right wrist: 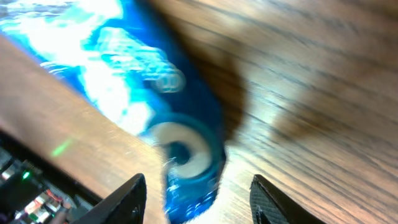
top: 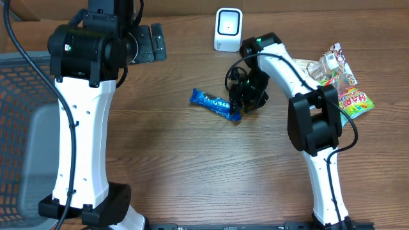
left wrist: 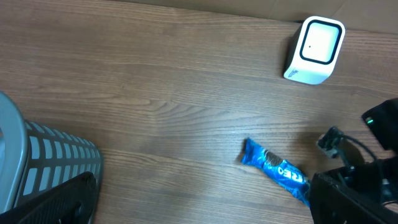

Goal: Scan the item barcode

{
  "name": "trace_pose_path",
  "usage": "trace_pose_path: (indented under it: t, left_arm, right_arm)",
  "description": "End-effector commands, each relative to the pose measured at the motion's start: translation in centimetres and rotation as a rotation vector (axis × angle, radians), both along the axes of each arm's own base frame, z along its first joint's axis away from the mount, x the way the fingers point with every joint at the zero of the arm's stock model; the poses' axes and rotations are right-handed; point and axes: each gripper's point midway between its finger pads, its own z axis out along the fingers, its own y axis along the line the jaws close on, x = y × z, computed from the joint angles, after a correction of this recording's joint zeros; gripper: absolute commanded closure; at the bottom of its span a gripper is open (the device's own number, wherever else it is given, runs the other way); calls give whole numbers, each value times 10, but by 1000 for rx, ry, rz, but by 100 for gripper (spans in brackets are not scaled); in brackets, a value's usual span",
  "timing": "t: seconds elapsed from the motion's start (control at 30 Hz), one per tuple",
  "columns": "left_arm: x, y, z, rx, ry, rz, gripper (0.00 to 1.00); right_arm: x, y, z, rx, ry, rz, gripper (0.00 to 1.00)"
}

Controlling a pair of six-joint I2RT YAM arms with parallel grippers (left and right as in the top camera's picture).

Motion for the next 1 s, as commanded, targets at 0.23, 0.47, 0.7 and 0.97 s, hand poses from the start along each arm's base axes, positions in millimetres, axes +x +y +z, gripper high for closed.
trace_pose_path:
  t: [0.23, 0.47, 0.7, 0.97]
  left_arm:
    - [1, 2, 0, 22, -2, -7, 0]
    - [1, 2, 0, 22, -2, -7, 0]
    - [1, 2, 0, 22, -2, -7, 0]
    - [1, 2, 0, 22, -3, -7, 0]
  right_arm:
    - [44, 44, 85, 179, -338, 152, 34]
    - [53, 66, 62, 183, -397, 195, 5]
    - [30, 59, 9, 84, -312, 240, 29]
    - [14, 37, -20, -56, -268, 278, 78]
